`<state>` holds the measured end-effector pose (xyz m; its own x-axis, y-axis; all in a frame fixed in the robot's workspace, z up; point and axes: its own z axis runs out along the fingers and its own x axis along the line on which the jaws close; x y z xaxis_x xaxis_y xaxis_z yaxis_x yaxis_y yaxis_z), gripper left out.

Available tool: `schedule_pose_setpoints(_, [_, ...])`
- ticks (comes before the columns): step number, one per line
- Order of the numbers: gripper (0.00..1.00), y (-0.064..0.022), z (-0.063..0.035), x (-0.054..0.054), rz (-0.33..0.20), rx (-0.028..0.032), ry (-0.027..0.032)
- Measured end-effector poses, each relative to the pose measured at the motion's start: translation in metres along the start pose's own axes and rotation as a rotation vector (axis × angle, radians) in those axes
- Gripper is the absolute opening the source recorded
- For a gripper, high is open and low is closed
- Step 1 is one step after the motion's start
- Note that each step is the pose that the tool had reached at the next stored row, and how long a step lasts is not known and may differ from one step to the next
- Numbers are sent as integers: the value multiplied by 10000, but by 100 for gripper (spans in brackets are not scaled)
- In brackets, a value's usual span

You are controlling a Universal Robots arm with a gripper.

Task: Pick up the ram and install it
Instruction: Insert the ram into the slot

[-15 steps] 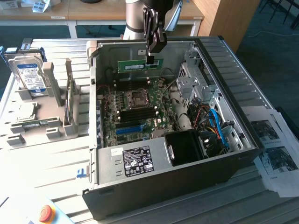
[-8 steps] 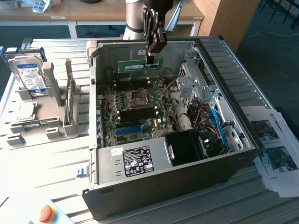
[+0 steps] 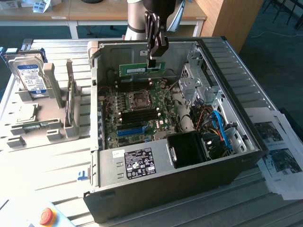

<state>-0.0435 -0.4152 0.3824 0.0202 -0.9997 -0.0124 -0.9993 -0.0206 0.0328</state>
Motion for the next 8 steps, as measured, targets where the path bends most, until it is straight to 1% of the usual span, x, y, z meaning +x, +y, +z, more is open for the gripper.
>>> schedule_pose_setpoints(8, [12, -4, 114, 1, 0, 1, -1])
